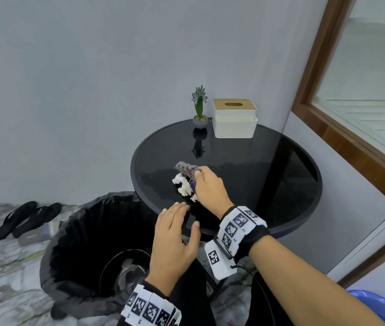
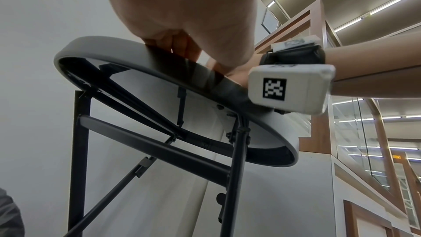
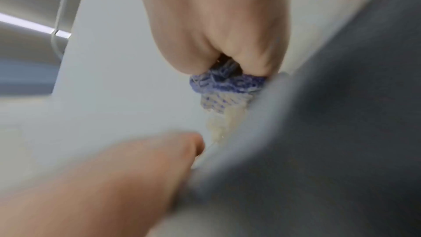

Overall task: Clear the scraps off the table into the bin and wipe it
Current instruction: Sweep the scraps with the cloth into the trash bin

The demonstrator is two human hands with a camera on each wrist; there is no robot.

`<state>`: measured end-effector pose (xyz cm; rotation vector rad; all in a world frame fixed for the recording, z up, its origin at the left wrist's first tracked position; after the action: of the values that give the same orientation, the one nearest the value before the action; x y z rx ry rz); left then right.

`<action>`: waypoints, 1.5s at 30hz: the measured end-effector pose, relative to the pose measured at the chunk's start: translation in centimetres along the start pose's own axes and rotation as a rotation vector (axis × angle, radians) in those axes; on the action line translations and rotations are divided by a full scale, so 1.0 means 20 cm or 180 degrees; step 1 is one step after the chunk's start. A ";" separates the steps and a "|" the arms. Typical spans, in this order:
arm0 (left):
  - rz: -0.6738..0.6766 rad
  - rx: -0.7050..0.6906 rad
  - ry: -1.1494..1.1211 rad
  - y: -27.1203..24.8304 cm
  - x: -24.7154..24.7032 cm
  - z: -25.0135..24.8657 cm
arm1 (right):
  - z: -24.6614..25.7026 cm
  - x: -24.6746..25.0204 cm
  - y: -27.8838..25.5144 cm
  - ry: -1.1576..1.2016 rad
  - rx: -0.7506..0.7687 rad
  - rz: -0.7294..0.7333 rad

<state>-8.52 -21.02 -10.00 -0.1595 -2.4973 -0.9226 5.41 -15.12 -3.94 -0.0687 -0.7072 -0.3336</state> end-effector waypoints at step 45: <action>0.0470 0.0554 0.0168 0.06 0.19 0.13 | -0.15 0.12 -0.19 -0.2318 0.0691 -0.0427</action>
<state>-12.64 -18.60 -9.27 -0.2552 -2.4647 -0.6387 7.75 -19.92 -4.77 0.0697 -1.4702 -0.3587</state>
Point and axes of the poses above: each hand's wrist, its own y-axis towards the middle knuckle, its own x-axis out of the back of the hand, z = x × y, the point moved 3 cm from there along y, towards the middle knuckle, and after that the axes turned 11 degrees about -y, right-handed, at the moved point
